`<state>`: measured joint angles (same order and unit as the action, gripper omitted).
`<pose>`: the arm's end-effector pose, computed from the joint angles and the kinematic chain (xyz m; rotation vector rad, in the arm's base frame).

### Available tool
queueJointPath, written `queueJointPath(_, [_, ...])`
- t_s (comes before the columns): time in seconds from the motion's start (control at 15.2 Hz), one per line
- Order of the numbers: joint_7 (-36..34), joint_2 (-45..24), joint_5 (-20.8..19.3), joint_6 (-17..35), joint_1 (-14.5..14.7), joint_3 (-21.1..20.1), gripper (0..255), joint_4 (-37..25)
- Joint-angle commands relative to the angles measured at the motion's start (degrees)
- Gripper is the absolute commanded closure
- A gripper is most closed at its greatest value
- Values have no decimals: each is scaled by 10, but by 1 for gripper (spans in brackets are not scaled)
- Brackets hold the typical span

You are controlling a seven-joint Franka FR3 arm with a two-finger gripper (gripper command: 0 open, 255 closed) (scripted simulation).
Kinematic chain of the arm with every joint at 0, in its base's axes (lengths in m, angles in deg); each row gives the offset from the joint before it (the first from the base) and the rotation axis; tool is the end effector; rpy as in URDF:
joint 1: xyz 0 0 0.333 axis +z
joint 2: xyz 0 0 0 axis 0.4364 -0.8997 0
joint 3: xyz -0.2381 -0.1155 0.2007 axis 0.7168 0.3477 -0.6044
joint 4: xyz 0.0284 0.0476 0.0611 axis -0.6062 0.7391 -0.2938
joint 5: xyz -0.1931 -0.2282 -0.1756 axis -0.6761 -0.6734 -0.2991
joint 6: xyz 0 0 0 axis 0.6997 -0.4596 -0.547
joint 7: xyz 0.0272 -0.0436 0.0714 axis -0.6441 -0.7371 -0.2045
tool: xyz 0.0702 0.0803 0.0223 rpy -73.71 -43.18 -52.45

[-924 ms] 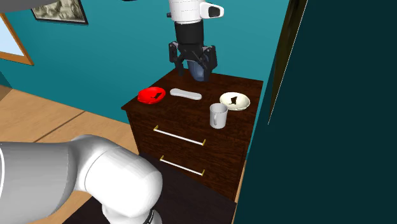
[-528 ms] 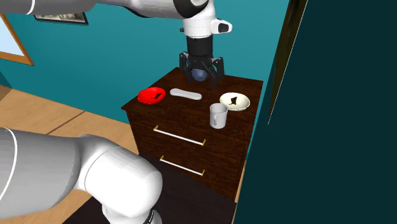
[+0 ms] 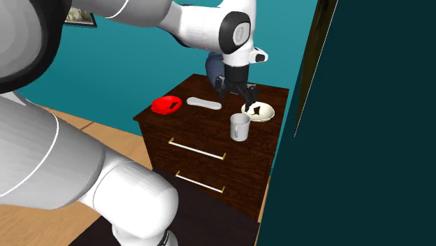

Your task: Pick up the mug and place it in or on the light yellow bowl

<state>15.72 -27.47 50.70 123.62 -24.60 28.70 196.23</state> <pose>0.3665 -0.0442 0.5053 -3.1270 0.0057 -0.0906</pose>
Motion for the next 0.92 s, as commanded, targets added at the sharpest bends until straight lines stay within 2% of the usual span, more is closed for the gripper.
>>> queueJointPath(0.0, [11, -45, 7, 36, 1, 10, 0, -10])
queueJointPath(0.59, [74, -246, 72, 156, 8, 37, 0, -83])
queueJointPath(0.86, [80, -266, 80, 181, 8, 36, 0, -78])
